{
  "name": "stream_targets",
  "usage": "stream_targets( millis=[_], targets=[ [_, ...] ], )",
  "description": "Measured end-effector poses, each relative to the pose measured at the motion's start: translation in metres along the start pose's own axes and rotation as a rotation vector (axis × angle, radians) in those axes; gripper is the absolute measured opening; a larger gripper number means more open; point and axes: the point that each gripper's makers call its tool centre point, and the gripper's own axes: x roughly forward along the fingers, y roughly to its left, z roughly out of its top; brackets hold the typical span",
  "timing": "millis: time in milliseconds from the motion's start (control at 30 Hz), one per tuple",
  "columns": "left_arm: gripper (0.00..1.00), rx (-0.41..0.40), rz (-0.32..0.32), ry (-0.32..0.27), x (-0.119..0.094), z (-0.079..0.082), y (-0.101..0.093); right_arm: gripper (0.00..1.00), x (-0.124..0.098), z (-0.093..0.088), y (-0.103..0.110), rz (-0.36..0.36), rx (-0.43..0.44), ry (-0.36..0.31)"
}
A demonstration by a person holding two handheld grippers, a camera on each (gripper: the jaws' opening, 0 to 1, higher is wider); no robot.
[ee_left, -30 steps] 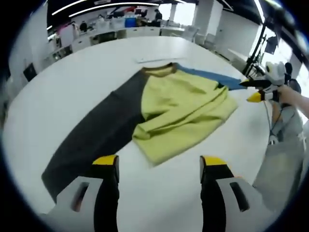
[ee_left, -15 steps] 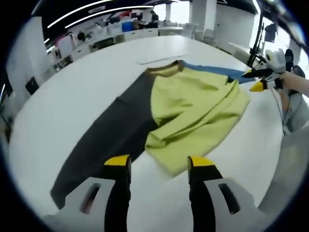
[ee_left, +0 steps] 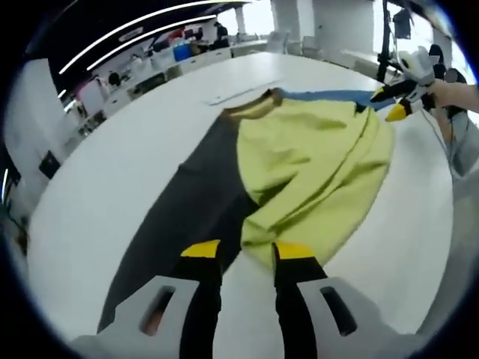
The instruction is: Fold the garment on the visible template until the final outline fits inside the template.
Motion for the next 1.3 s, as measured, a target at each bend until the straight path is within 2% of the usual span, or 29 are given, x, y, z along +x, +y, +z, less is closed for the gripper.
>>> stream_targets(
  millis=[200, 300, 767, 1067, 1300],
  targets=[
    [0.21, 0.070, -0.015, 0.010, 0.006, 0.000, -0.003, 0.52, 0.005, 0.002, -0.003, 0.007, -0.008, -0.003],
    [0.16, 0.096, -0.024, 0.014, 0.009, 0.001, -0.005, 0.50, 0.008, 0.002, -0.002, 0.013, -0.015, -0.004],
    [0.06, 0.119, -0.037, 0.029, 0.018, 0.001, -0.006, 0.49, 0.016, 0.000, -0.003, 0.025, -0.023, 0.004],
    [0.02, 0.110, -0.031, 0.008, 0.016, 0.001, -0.003, 0.47, 0.016, 0.001, -0.004, 0.033, -0.047, 0.001],
    [0.01, 0.043, -0.042, -0.020, 0.014, 0.002, -0.001, 0.35, 0.022, 0.002, 0.002, 0.071, -0.123, 0.008]
  ],
)
